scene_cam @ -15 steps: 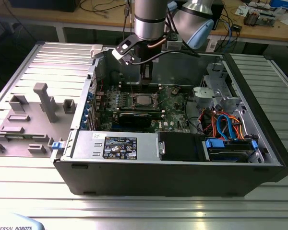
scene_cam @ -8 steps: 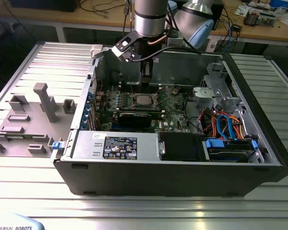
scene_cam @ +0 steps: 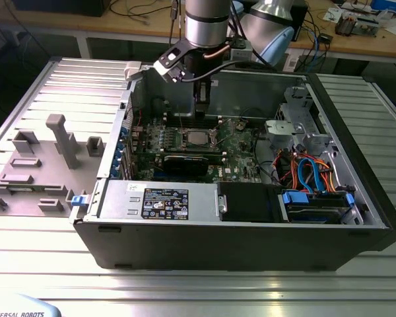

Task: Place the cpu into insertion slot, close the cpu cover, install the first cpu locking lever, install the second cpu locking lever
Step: 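Close the cpu cover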

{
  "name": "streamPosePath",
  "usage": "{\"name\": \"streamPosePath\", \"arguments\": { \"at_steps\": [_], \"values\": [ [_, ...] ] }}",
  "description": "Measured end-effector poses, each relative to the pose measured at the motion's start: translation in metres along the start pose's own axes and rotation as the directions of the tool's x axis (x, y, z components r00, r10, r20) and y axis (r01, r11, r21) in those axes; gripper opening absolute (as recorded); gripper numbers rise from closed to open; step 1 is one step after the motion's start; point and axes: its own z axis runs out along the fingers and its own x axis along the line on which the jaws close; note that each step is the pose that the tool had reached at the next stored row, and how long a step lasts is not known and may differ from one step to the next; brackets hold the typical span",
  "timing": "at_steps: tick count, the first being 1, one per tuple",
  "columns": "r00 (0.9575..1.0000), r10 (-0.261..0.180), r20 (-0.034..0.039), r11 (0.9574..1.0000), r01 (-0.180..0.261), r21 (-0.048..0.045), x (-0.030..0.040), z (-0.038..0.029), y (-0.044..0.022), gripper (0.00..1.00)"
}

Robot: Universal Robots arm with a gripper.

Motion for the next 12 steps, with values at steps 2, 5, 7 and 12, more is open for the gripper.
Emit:
{"name": "streamPosePath", "arguments": {
  "at_steps": [2,5,7,12],
  "values": [
    [1.0,0.0,0.0001,1.0,0.0,-0.0001,0.0,-0.0019,0.0001,0.11],
    [1.0,0.0,0.0,1.0,0.0,0.0,-0.0001,-0.0046,0.0001,0.11],
    [1.0,0.0,0.0001,1.0,0.0,-0.0001,-0.0001,-0.0062,0.0001,0.11],
    [1.0,0.0,-0.0001,1.0,0.0,-0.0001,-0.0001,-0.0069,0.0001,0.11]
  ]
}}
